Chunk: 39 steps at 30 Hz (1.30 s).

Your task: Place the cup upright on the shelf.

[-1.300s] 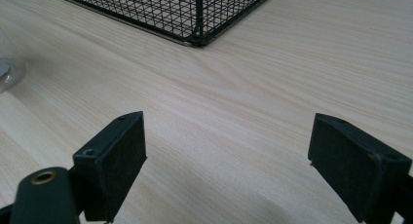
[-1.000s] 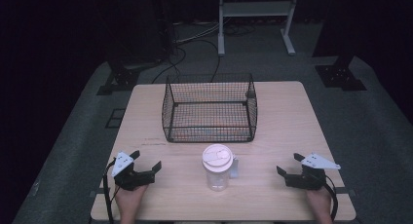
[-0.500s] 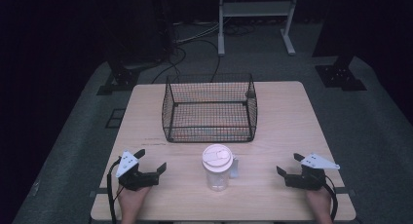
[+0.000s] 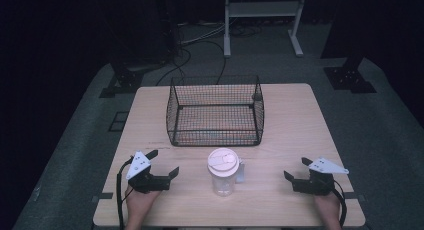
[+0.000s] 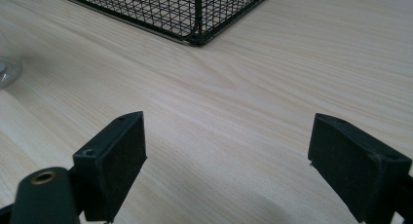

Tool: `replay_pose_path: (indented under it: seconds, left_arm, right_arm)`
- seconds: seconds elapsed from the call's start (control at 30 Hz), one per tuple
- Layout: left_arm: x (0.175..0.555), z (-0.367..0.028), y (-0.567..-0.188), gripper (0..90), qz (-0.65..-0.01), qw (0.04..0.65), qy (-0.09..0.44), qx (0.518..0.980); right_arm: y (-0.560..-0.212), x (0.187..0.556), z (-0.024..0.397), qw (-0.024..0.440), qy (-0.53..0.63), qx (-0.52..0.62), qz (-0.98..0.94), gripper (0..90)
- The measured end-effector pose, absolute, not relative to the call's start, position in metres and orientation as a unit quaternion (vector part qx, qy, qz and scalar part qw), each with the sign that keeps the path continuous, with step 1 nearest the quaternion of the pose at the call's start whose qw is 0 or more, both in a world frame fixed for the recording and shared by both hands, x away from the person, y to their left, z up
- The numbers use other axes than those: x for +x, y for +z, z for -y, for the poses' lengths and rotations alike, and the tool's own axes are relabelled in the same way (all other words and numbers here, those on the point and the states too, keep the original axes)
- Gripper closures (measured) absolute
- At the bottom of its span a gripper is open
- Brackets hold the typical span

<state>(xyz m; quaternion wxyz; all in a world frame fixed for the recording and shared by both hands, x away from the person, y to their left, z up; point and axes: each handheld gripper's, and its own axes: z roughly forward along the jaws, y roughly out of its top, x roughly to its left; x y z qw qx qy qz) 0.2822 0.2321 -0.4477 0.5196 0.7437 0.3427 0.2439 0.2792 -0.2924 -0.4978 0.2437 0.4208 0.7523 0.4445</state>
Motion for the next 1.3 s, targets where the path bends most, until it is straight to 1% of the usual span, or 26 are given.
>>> replay_pose_path:
  seconds: [0.43,0.6,0.73,0.87,1.0,1.3]
  left_arm:
    - [0.278,-0.222,-0.42,0.4,-0.301,0.537,0.231,0.754]
    - [0.275,-0.215,-0.402,0.3,-0.27,0.541,0.212,0.768]
    - [0.273,-0.211,-0.395,0.4,-0.257,0.544,0.202,0.773]
    - [0.27,-0.204,-0.381,0.4,-0.229,0.55,0.181,0.783]
    - [0.268,-0.198,-0.372,0.3,-0.215,0.544,0.165,0.794]
    - [0.265,-0.185,-0.363,0.4,-0.197,0.526,0.153,0.813]
  right_arm:
    - [-0.498,0.28,0.293,0.244,0.445,0.421,-0.752,12.9]
    - [-0.498,0.28,0.293,0.244,0.445,0.42,-0.752,12.9]
    - [-0.498,0.28,0.293,0.243,0.446,0.42,-0.752,12.9]
    - [-0.498,0.28,0.293,0.243,0.446,0.42,-0.752,12.9]
    - [-0.498,0.28,0.293,0.242,0.446,0.42,-0.752,12.9]
    - [-0.498,0.28,0.293,0.241,0.447,0.42,-0.752,12.9]
